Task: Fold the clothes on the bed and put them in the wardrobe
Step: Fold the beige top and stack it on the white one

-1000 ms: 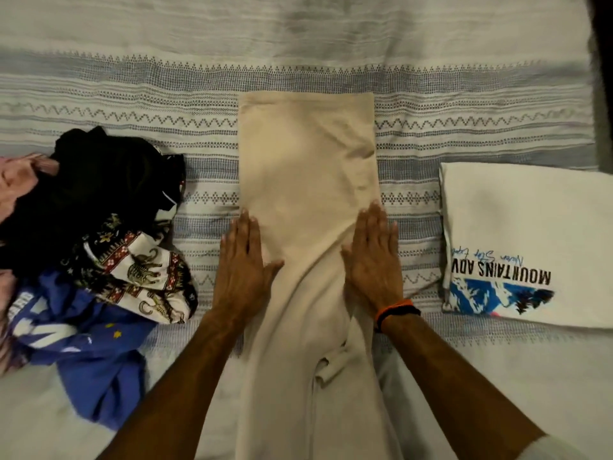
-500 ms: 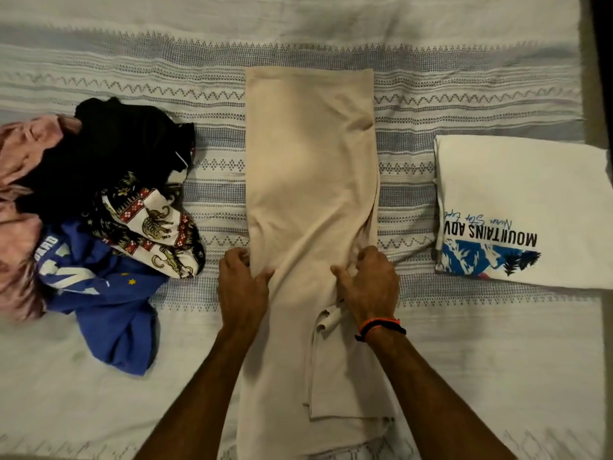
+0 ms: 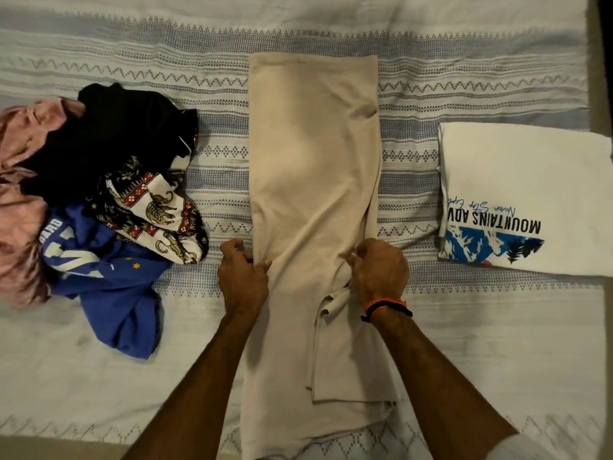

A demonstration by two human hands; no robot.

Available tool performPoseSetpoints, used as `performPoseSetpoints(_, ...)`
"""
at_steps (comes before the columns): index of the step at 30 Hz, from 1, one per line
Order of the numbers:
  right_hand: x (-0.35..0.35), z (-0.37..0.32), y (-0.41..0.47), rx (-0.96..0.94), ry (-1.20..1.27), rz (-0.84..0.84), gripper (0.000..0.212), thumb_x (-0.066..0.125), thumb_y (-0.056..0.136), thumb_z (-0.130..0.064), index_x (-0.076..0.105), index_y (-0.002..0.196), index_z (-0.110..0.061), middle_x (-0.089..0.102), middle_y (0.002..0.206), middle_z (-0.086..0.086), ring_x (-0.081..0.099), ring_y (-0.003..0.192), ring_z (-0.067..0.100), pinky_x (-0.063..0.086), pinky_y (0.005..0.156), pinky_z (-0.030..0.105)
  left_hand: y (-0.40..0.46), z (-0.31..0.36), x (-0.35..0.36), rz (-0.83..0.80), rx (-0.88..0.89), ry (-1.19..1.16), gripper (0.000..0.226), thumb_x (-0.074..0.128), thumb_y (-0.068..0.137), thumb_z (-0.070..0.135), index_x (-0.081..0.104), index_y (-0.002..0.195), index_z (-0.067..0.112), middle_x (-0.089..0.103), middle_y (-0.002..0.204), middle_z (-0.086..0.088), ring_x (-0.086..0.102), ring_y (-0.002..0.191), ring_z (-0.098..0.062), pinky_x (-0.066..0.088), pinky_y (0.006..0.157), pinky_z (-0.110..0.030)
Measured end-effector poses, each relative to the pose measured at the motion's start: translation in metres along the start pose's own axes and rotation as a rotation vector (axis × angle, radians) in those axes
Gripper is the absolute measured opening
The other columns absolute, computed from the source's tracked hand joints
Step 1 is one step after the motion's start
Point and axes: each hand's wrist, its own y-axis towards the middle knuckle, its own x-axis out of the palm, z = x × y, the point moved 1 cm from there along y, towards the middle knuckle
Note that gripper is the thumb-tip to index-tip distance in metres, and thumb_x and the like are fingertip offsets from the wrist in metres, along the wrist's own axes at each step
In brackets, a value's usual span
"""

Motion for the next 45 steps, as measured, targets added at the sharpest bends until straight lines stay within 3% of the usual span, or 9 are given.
performPoseSetpoints(9, -0.022, 0.025, 0.014, 0.298, 0.202, -0.057, 0.015, 0.072, 0.081, -0.01, 0.072, 0.094, -0.002, 0.068, 0.083, 0.012, 0.068, 0.086, 0.03, 0.052, 0.073, 0.029, 0.006, 0.004, -0.003, 0.035, -0.08, -0.086, 0.061, 0.083, 0.073, 0.005, 0.045, 0.12, 0.005, 0.061, 0.083, 0.0, 0.064, 0.09, -0.025, 0.043, 0.077, -0.027)
performPoseSetpoints(13, -0.016, 0.007, 0.009, 0.039, -0.056, 0.044, 0.043, 0.077, 0.075, -0.007, 0.059, 0.114, -0.002, 0.058, 0.111, 0.016, 0.059, 0.103, 0.03, 0.054, 0.085, 0.038, 0.002, 0.003, 0.0, 0.071, 0.066, 0.036, 0.065, 0.083, 0.072, 0.006, 0.045, 0.124, 0.005, 0.064, 0.107, -0.01, 0.061, 0.103, -0.03, 0.045, 0.086, -0.035)
performPoseSetpoints(17, 0.017, -0.006, 0.007, -0.535, -0.101, -0.002, 0.072, 0.066, 0.084, -0.029, 0.038, 0.144, 0.0, 0.035, 0.15, 0.023, 0.036, 0.137, 0.037, 0.033, 0.114, 0.045, 0.0, 0.006, 0.012, -0.125, 0.664, 0.529, 0.105, 0.083, 0.07, 0.042, 0.024, 0.151, 0.007, 0.02, 0.16, -0.013, 0.02, 0.147, -0.03, 0.017, 0.119, -0.033)
performPoseSetpoints(20, 0.031, 0.023, 0.019, -0.385, -0.155, -0.085, 0.082, 0.026, 0.096, -0.058, 0.007, 0.157, -0.007, -0.003, 0.164, 0.013, 0.001, 0.152, 0.03, 0.008, 0.122, 0.052, 0.001, 0.003, 0.013, -0.437, 0.568, 0.788, 0.157, 0.08, 0.047, 0.073, -0.021, 0.152, 0.012, -0.031, 0.159, -0.003, -0.022, 0.148, -0.027, -0.002, 0.119, -0.05)
performPoseSetpoints(24, 0.022, 0.021, 0.025, -0.297, -0.118, 0.046, 0.086, 0.026, 0.098, -0.059, -0.004, 0.155, -0.003, -0.013, 0.162, 0.018, -0.01, 0.151, 0.032, -0.004, 0.122, 0.051, 0.001, 0.004, 0.011, -0.461, 0.454, 0.875, 0.177, 0.083, 0.031, 0.074, -0.036, 0.144, 0.007, -0.046, 0.15, -0.006, -0.037, 0.141, -0.029, -0.008, 0.117, -0.058)
performPoseSetpoints(27, 0.035, 0.028, 0.019, -0.62, -0.281, -0.004, 0.086, 0.02, 0.095, -0.065, 0.004, 0.156, -0.007, -0.005, 0.164, 0.01, -0.001, 0.152, 0.026, -0.001, 0.122, 0.05, 0.0, 0.007, 0.012, -0.473, 0.431, 0.895, 0.179, 0.085, 0.03, 0.072, -0.038, 0.142, 0.006, -0.049, 0.147, -0.008, -0.038, 0.14, -0.032, -0.004, 0.117, -0.062)
performPoseSetpoints(30, 0.038, 0.035, 0.011, -0.327, -0.241, 0.009, 0.089, 0.018, 0.093, -0.068, -0.001, 0.156, -0.007, -0.009, 0.164, 0.011, -0.007, 0.152, 0.026, -0.008, 0.121, 0.052, -0.004, 0.007, 0.01, -0.482, 0.422, 0.927, 0.18, 0.085, 0.031, 0.072, -0.041, 0.14, 0.005, -0.051, 0.145, -0.011, -0.038, 0.139, -0.035, -0.003, 0.117, -0.063)
performPoseSetpoints(37, 0.034, 0.033, -0.016, -0.39, 0.075, 0.009, 0.074, 0.012, 0.098, -0.056, 0.011, 0.156, -0.01, 0.005, 0.164, 0.011, 0.001, 0.152, 0.023, -0.005, 0.123, 0.042, -0.017, 0.004, 0.007, -0.465, 0.391, 0.86, 0.172, 0.088, 0.041, 0.065, -0.037, 0.143, 0.006, -0.044, 0.15, -0.014, -0.029, 0.144, -0.036, -0.002, 0.12, -0.057)
performPoseSetpoints(45, 0.03, 0.073, -0.072, -0.127, 0.46, 0.137, 0.036, 0.056, 0.097, -0.025, 0.048, 0.126, -0.006, 0.049, 0.12, 0.011, 0.049, 0.107, 0.023, 0.047, 0.092, 0.04, -0.064, -0.034, -0.016, -0.287, 0.256, 0.386, 0.127, 0.092, 0.058, 0.037, 0.015, 0.152, 0.0, 0.022, 0.155, -0.021, 0.023, 0.142, -0.034, 0.024, 0.115, -0.04)
